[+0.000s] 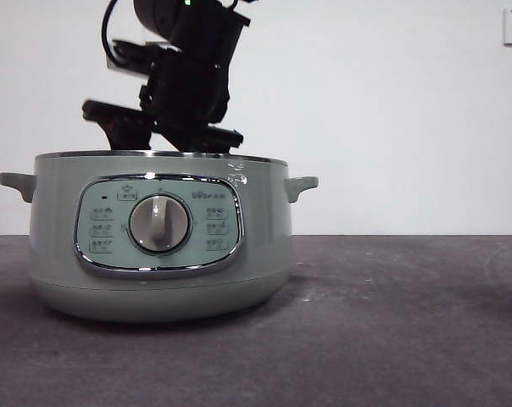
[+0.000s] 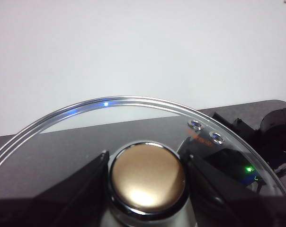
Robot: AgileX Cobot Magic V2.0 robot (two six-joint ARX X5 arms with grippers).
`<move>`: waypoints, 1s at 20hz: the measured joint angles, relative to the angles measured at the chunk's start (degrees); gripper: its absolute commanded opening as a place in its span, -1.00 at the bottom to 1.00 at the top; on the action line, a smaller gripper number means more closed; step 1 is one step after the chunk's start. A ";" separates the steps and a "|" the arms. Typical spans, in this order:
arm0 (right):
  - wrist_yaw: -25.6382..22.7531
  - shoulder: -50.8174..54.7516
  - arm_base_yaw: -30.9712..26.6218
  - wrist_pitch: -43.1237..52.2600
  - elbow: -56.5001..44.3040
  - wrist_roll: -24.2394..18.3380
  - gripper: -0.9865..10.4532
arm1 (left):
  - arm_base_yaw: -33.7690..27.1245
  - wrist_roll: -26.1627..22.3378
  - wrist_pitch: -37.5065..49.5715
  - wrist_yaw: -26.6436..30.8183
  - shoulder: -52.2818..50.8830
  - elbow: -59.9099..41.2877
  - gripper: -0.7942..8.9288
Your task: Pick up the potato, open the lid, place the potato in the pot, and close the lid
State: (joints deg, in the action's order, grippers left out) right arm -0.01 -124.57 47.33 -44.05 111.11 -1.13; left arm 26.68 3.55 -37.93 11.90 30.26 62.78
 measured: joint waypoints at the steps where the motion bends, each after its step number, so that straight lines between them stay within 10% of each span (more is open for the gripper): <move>1: 0.00 -0.13 0.00 -0.52 0.00 -0.24 -0.85 | 0.00 0.00 -0.15 0.00 0.00 0.00 -0.85; 5: -0.02 -2.05 -0.20 -2.14 0.37 -1.46 -0.82 | 0.00 0.00 -0.22 -0.02 0.00 0.00 -0.85; 11: -0.20 -2.16 -0.11 -1.42 0.52 -1.90 0.10 | 0.00 0.00 -1.18 -0.02 0.00 0.00 -0.85; 20: -0.20 2.95 -0.24 -7.63 0.52 -1.66 0.10 | 0.00 -0.02 -0.94 0.00 1.07 0.00 -0.85</move>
State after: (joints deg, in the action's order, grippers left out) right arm -0.21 -121.62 47.09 -51.68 111.63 -2.79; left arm 26.68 3.53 -38.87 11.90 31.33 62.78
